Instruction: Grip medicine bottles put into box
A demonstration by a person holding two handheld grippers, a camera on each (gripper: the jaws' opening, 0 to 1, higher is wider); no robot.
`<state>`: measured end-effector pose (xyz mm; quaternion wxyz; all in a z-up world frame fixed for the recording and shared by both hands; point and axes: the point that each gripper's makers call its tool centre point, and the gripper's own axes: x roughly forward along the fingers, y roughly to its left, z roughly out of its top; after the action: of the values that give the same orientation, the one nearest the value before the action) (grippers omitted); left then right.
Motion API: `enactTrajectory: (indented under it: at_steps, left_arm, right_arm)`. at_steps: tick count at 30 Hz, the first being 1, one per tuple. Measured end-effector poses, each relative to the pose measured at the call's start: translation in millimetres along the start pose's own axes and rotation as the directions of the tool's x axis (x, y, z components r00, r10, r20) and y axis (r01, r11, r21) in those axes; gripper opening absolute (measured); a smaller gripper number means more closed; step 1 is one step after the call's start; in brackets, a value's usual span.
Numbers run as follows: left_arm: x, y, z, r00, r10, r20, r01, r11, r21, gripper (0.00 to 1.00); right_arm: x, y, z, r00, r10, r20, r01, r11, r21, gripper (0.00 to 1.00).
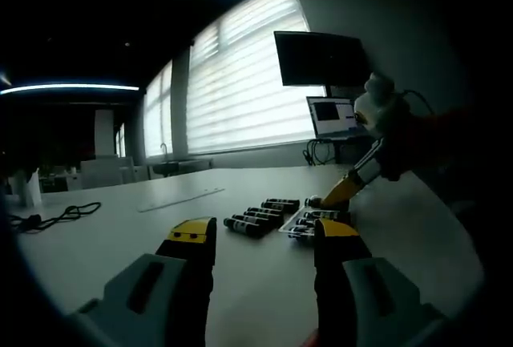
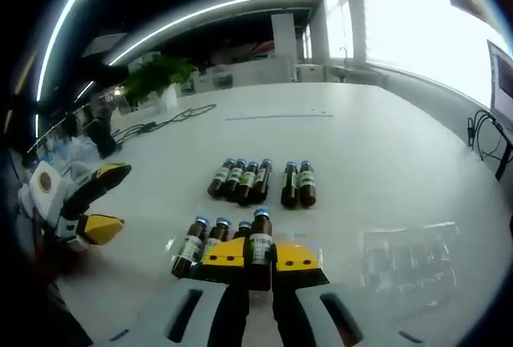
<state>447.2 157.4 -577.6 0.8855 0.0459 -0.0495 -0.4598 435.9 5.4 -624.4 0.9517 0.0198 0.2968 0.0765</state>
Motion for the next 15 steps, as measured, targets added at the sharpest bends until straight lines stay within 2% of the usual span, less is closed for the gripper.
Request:
enactTrajectory:
  at_steps: [15]
  left_arm:
    - [-0.3, -0.3, 0.2, 1.0, -0.003, 0.0, 0.003, 1.0, 0.001, 0.42]
  right_arm:
    - [0.4, -1.4, -5.4, 1.0, -0.016, -0.009, 0.016, 0.999, -0.051, 0.07]
